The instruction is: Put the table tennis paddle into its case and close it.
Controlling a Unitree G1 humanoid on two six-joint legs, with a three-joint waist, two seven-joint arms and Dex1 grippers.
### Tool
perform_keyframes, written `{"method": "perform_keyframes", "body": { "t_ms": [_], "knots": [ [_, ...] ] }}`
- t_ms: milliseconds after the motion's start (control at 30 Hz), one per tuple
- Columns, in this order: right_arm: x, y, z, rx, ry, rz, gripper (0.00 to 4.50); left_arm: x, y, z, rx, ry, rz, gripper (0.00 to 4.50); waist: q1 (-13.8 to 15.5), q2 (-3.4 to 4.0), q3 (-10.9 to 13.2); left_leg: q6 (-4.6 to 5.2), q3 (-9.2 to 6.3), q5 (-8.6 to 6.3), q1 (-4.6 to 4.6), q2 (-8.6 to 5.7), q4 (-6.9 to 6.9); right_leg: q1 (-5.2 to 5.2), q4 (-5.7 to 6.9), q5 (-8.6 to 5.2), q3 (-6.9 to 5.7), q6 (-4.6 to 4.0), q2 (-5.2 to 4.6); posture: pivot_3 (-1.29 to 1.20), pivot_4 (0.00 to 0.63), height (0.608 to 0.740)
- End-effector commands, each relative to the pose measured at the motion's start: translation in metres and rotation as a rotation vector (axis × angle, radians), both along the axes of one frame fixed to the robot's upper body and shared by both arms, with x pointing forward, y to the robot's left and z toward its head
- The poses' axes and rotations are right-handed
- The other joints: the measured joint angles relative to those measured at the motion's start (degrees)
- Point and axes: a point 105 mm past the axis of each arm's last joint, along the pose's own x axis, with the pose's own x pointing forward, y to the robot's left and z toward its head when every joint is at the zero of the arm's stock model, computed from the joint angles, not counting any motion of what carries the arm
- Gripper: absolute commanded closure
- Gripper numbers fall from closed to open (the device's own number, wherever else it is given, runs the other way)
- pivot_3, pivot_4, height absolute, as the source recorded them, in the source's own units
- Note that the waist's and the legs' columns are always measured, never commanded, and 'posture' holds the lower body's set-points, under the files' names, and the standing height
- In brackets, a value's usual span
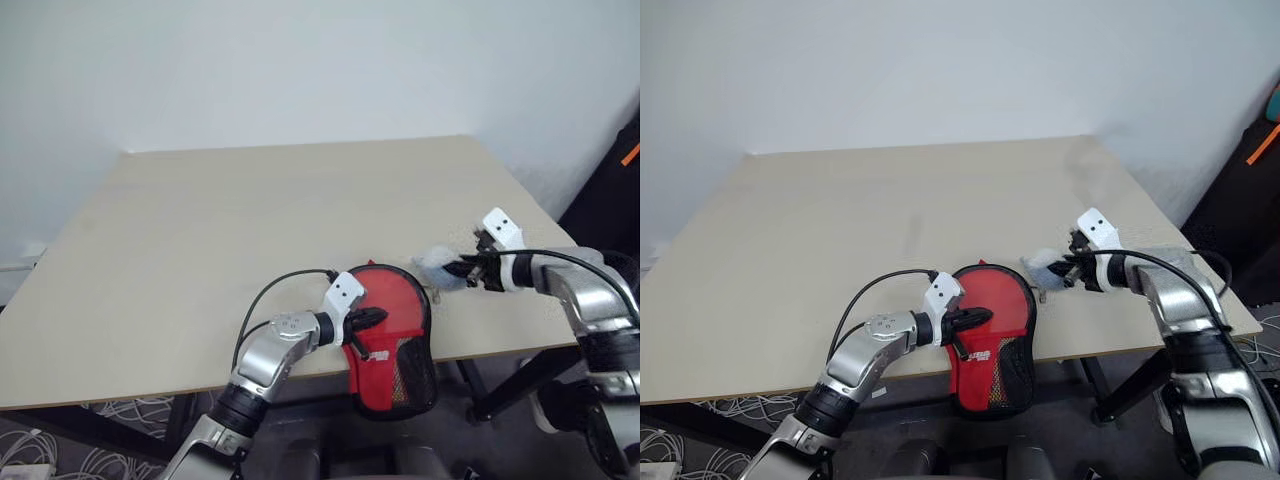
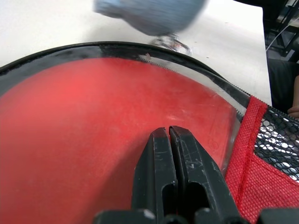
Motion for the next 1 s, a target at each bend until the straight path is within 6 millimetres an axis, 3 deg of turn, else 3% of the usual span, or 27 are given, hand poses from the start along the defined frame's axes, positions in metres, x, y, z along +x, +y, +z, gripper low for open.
{"method": "perform_keyframes", "body": {
  "t_ms": [33, 400, 1000],
  "knots": [
    [-0.017, -0.001, 0.024, 0.024, -0.031, 0.062, 4.05, -0.003, 0.012, -0.024, 0.081, 0.078, 0.02, 4.5, -0.01, -0.01, 0.01, 0.0, 0.01, 0.0, 0.0, 0.0, 0.0, 0.0, 0.0, -0.01, 0.01, -0.01, 0.0, 0.0, 0.0, 0.74],
    [-0.056, -0.003, 0.026, 0.041, 0.071, 0.189, 4.05, -0.002, 0.014, -0.027, 0.097, 0.087, 0.007, 4.5, 0.05, -0.05, 0.02, 0.01, 0.01, -0.02, -0.01, -0.01, 0.02, -0.01, -0.03, -0.04, -0.03, 0.0, -0.05, 0.0, 0.0, 0.74],
    [-0.159, 0.033, 0.004, 0.113, 0.321, 0.557, 4.05, -0.001, 0.022, -0.027, 0.136, 0.086, -0.013, 4.5, 1.32, -0.28, 0.05, 0.0, 0.02, -0.1, 0.01, 0.02, 0.07, -0.01, -0.05, -0.1, -0.06, 0.06, -0.08, 0.0, 0.0, 0.74]
  ]
}}
